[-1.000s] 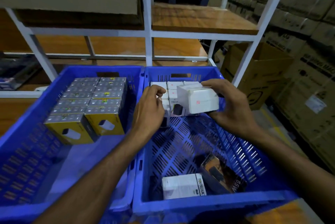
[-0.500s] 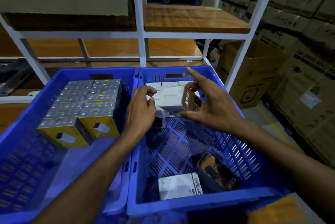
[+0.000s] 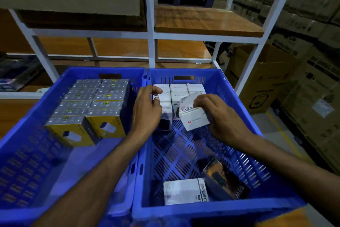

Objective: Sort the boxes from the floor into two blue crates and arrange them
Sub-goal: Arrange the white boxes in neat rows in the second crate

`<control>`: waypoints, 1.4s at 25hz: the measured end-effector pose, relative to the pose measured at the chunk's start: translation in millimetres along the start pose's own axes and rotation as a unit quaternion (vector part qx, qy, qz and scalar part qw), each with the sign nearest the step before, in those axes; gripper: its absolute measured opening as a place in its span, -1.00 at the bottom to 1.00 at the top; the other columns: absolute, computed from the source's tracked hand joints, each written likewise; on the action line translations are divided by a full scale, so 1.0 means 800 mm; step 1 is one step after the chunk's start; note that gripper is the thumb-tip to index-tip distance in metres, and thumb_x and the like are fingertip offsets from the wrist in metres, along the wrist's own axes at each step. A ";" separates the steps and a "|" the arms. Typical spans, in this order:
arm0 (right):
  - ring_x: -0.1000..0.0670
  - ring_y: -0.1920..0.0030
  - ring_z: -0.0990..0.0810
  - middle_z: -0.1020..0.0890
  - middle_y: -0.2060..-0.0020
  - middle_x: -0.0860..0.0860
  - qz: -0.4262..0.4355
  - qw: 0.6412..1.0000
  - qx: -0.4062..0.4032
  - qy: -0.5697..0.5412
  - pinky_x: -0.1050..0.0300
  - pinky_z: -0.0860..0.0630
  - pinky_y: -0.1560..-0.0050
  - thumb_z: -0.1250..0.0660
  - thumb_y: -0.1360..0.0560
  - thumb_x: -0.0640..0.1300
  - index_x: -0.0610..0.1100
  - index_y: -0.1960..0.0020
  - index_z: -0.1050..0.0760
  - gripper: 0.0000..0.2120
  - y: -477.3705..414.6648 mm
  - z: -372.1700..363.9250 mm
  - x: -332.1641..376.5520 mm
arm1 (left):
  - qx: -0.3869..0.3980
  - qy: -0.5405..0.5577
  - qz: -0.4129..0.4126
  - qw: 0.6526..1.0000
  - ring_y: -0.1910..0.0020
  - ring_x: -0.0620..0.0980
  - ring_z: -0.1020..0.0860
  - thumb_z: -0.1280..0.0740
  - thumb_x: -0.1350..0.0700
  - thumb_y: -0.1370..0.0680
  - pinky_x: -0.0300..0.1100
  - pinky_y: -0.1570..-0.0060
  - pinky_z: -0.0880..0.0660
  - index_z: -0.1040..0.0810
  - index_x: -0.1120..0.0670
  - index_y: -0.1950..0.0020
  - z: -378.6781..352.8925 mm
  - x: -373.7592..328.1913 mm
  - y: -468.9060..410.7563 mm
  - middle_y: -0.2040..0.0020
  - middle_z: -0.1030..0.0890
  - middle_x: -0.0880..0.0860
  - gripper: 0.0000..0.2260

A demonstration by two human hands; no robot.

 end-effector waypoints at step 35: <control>-0.08 0.06 -0.67 -0.69 -0.15 -0.14 -0.175 0.721 0.670 -0.004 -0.04 -0.67 0.02 -0.57 -0.45 0.04 -0.08 -0.37 -0.51 -0.44 0.095 -0.097 0.000 | 0.266 -0.287 -0.192 0.900 0.13 -0.03 -0.60 -0.29 -0.08 -0.63 -0.12 0.29 -0.44 -0.53 -0.13 -0.06 -0.049 -0.023 0.035 0.06 -0.66 -0.14 -0.92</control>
Point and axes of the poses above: each hand's wrist, its own y-axis away from the middle knuckle, its own z-axis out of the back of the hand, x = y × z, the point moved 6 cm from there along -y, towards the middle knuckle
